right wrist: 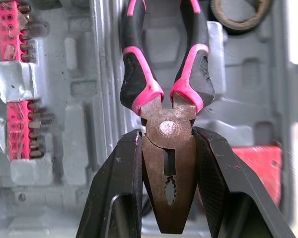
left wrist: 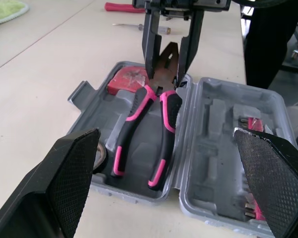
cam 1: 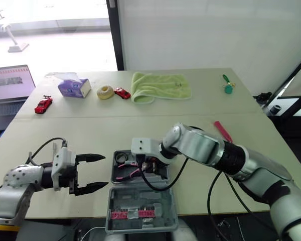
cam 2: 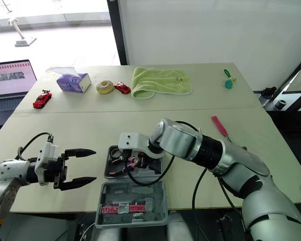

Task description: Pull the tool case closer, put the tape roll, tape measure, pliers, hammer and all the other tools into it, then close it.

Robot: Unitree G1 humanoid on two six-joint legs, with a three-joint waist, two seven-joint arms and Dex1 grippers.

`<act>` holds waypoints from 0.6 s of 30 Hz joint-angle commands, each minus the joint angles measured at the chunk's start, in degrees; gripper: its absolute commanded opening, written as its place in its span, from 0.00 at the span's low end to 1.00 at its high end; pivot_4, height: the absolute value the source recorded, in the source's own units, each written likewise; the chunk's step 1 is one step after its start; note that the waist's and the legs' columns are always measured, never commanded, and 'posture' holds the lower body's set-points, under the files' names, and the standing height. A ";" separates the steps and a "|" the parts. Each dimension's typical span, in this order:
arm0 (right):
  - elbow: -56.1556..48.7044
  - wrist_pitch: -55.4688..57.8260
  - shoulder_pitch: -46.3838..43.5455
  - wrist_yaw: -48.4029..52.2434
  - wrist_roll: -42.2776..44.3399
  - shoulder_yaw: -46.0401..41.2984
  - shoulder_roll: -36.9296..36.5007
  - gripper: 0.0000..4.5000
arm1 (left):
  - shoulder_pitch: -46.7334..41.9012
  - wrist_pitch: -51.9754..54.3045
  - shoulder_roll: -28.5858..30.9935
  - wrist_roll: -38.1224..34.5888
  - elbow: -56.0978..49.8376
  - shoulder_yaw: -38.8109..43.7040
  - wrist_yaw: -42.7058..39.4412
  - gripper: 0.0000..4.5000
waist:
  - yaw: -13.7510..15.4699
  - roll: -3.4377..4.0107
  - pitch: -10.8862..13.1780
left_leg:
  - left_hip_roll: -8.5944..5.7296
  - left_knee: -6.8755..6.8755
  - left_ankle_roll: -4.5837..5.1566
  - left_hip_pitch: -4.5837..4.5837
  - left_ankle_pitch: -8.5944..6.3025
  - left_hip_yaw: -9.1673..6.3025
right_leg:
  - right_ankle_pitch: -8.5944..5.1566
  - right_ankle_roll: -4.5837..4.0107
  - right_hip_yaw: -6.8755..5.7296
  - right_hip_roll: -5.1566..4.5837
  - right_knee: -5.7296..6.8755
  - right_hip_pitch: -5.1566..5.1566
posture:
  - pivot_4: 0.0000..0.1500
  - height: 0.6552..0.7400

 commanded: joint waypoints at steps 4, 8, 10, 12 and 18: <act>2.98 -3.03 1.74 0.17 -2.59 -0.24 3.10 0.22 | -1.53 -5.40 0.00 0.15 3.19 2.92 -0.26 1.00 | -0.08 0.00 0.00 | 0.01 0.02 0.00 0.03 0.00 -0.01 | 0.01 -0.01 -0.01 0.03 0.05 -0.01 | 1.00 1.00; 4.45 -4.28 3.01 0.67 -3.98 -0.38 3.89 0.22 | -1.56 -4.97 1.33 -0.39 3.27 2.51 -1.47 1.00 | -0.26 0.00 -0.01 | 0.01 0.03 0.00 0.03 0.00 -0.02 | 0.01 -0.01 -0.01 0.04 0.08 -0.02 | 1.00 1.00; 5.62 -5.79 3.72 0.65 -4.92 -0.48 4.25 0.22 | -1.25 -5.33 1.53 -0.54 3.58 2.77 -2.04 1.00 | -0.38 0.01 -0.01 | 0.01 0.03 0.00 0.03 0.00 -0.04 | 0.01 -0.01 -0.01 0.06 0.10 -0.03 | 1.00 1.00; 7.00 -7.20 4.52 0.62 -5.91 -0.88 4.48 0.22 | -0.98 -6.37 1.54 -0.01 4.40 3.14 -2.09 1.00 | -0.46 0.01 -0.01 | 0.01 0.03 0.00 0.03 0.00 -0.05 | 0.01 -0.01 -0.01 0.06 0.12 -0.04 | 1.00 1.00; 8.68 -10.41 6.42 1.09 -7.92 -1.93 4.62 0.22 | -0.40 -7.05 1.35 -0.08 4.34 3.10 -1.45 1.00 | -0.64 0.00 -0.01 | 0.01 0.04 0.00 0.03 0.00 -0.09 | 0.01 -0.01 -0.01 0.08 0.14 -0.03 | 1.00 1.00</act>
